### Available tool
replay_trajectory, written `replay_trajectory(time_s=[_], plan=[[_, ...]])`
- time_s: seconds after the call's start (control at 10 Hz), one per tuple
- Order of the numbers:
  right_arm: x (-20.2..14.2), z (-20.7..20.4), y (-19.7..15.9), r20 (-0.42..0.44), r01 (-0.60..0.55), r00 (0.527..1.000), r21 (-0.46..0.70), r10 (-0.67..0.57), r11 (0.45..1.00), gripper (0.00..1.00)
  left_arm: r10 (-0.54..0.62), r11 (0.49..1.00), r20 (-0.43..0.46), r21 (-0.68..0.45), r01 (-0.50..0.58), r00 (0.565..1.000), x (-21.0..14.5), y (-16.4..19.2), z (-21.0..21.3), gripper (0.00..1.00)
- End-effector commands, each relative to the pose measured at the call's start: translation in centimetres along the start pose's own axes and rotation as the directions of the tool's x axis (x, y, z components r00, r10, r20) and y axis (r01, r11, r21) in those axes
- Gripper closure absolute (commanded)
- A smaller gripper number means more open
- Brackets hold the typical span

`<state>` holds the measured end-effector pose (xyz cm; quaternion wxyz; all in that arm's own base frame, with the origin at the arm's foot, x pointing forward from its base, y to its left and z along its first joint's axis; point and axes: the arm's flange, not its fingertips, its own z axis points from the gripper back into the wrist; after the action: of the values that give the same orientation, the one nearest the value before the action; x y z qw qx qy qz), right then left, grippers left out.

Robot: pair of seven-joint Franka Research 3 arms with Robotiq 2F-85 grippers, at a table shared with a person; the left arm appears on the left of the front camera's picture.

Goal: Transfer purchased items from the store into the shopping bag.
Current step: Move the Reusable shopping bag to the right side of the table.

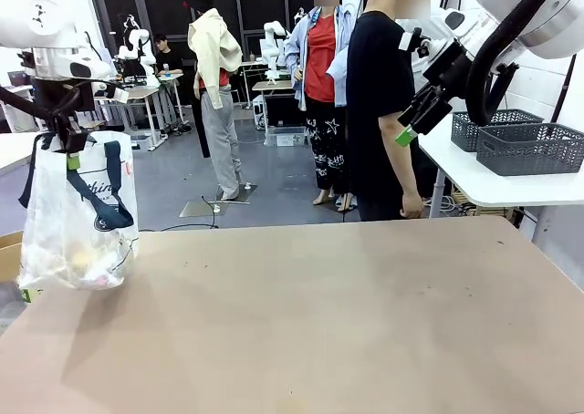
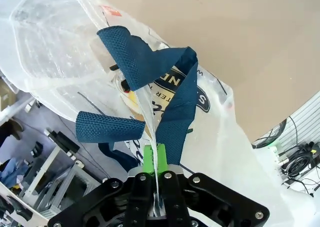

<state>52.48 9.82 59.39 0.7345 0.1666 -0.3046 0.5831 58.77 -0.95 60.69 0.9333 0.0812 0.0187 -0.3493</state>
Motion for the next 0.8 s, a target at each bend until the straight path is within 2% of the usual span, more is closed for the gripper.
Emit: replay_trajectory(time_s=[0.0,0.2,0.4,0.7], plan=[[-0.1,0.1,0.0,-0.003,-0.006,1.0,0.0,0.006,1.0,0.0,-0.038,0.999,0.052,0.036,0.036,0.998,0.2,0.5,-0.5,1.0],[-0.1,0.1,0.0,-0.003,-0.006,1.0,0.0,0.006,1.0,0.0,-0.113,0.993,0.129,0.031,0.11,0.985,0.5,1.9,-1.4,1.0],[-0.1,0.1,0.0,-0.003,-0.006,1.0,0.0,0.006,1.0,0.0,-0.166,0.986,0.151,0.052,0.16,0.974,0.7,2.5,-2.1,1.0],[-0.1,0.1,0.0,-0.003,-0.006,1.0,0.0,0.006,1.0,0.0,-0.169,0.985,0.15,0.068,0.161,0.974,-0.7,3.1,-3.6,1.0]])
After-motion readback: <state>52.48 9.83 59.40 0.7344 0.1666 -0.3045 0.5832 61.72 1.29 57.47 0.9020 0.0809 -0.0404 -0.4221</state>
